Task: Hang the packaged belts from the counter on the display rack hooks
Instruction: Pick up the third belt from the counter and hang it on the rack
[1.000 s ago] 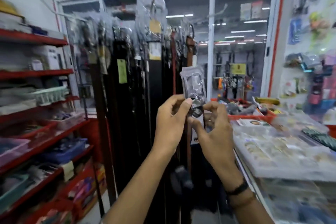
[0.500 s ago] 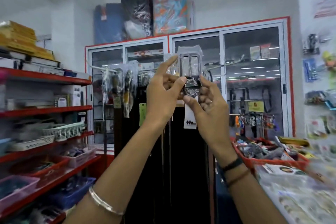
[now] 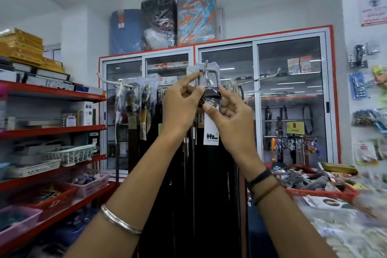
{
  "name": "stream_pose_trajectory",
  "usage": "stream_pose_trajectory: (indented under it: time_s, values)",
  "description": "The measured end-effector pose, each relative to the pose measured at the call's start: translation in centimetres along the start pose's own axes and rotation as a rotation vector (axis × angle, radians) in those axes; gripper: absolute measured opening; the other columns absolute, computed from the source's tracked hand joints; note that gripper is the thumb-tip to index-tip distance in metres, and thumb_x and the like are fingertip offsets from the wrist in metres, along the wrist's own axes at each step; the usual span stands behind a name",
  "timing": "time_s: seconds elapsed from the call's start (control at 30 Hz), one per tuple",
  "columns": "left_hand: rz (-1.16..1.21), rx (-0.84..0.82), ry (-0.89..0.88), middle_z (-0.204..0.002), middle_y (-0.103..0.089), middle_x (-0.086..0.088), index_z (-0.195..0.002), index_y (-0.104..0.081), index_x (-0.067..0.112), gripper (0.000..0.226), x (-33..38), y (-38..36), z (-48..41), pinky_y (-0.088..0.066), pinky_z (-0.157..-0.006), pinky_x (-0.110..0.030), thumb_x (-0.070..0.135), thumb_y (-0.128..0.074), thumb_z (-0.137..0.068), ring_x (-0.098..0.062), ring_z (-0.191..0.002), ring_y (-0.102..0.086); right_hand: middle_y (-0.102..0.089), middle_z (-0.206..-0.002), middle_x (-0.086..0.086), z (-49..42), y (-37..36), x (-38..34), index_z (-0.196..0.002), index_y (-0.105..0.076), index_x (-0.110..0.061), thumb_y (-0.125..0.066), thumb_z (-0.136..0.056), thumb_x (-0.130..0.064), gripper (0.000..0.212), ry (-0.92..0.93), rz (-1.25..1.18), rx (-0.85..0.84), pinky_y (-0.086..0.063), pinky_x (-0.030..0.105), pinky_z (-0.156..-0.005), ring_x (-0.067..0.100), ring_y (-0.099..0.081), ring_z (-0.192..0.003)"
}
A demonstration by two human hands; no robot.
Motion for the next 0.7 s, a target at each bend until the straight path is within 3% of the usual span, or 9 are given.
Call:
stream_pose_trajectory:
  time_s: [0.1, 0.2, 0.3, 0.37, 0.5, 0.6, 0.7]
  values:
    - [-0.059, -0.024, -0.027, -0.081, -0.062, 0.001, -0.123, -0.060, 0.030, 0.037, -0.2, 0.2, 0.4, -0.062, -0.071, -0.041, 0.014, -0.059, -0.090, -0.020, -0.076, -0.067, -0.051, -0.078, -0.011, 0.2, -0.1, 0.5, -0.130, -0.052, -0.018, -0.070, -0.082, -0.024, 0.052, 0.013, 0.061, -0.054, -0.045, 0.007, -0.063, -0.007, -0.050, -0.064]
    - [-0.230, -0.032, -0.117, -0.089, -0.063, 0.001, -0.125, -0.058, 0.033, 0.038, 0.0, 0.7, 0.7, -0.061, -0.077, -0.043, 0.017, -0.057, -0.091, -0.021, -0.081, -0.068, -0.060, -0.101, -0.001, 0.2, 0.4, 0.8, -0.129, -0.054, -0.021, -0.064, -0.086, -0.032, 0.046, 0.079, 0.194, -0.081, -0.047, 0.010, -0.069, -0.003, -0.057, -0.082]
    - [-0.459, -0.048, -0.307, -0.096, -0.061, -0.003, -0.125, -0.059, 0.024, 0.035, 1.1, 1.0, 1.3, -0.060, -0.077, -0.039, 0.018, -0.058, -0.092, -0.019, -0.073, -0.067, -0.055, -0.116, 0.000, 0.2, 0.1, 0.8, -0.133, -0.050, -0.023, -0.061, -0.088, -0.031, 0.047, 0.171, 0.301, -0.150, -0.051, 0.017, -0.082, 0.010, -0.057, -0.097]
    - [-0.590, -0.095, -0.398, -0.107, -0.054, -0.001, -0.130, -0.055, 0.023, 0.040, 1.2, 0.8, 1.9, -0.057, -0.082, -0.033, 0.020, -0.060, -0.090, -0.013, -0.077, -0.062, -0.052, -0.124, 0.000, 0.3, -0.5, 1.0, -0.135, -0.048, -0.023, -0.061, -0.089, -0.027, 0.048, 0.216, 0.379, -0.200, -0.045, 0.023, -0.095, 0.010, -0.050, -0.111]
    - [-0.906, -0.189, -0.543, -0.141, -0.045, -0.002, -0.141, -0.040, 0.028, 0.054, -0.4, 0.1, 1.9, -0.046, -0.098, -0.039, 0.035, -0.057, -0.089, -0.020, -0.117, -0.051, -0.053, -0.126, 0.004, -0.3, -0.8, 1.7, -0.133, -0.050, -0.019, -0.060, -0.090, -0.022, 0.045, 0.276, 0.469, -0.193, -0.033, 0.021, -0.100, 0.000, -0.037, -0.114]
    - [-1.074, -0.193, -0.578, -0.151, -0.036, -0.001, -0.142, -0.035, 0.032, 0.058, -2.1, 0.2, 1.1, -0.040, -0.102, -0.047, 0.046, -0.049, -0.088, -0.022, -0.128, -0.042, -0.056, -0.122, 0.007, -0.8, -1.2, 2.5, -0.131, -0.053, -0.016, -0.061, -0.089, -0.023, 0.044, 0.320, 0.546, -0.181, -0.036, 0.024, -0.099, 0.004, -0.040, -0.112]
    - [-1.141, -0.193, -0.597, -0.152, -0.036, -0.003, -0.144, -0.032, 0.032, 0.057, -3.1, 0.1, 0.7, -0.041, -0.099, -0.046, 0.042, -0.051, -0.090, -0.020, -0.127, -0.033, -0.056, -0.120, 0.008, -0.9, -1.5, 3.2, -0.131, -0.053, -0.016, -0.061, -0.089, -0.025, 0.044, 0.331, 0.579, -0.171, -0.040, 0.025, -0.097, 0.012, -0.044, -0.113]
Point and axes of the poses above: each hand's wrist, its own z-axis away from the middle knuckle, its own y-axis out of the back of the hand, x = y × z, the point moved 10 cm from there along -z, towards the middle knuckle
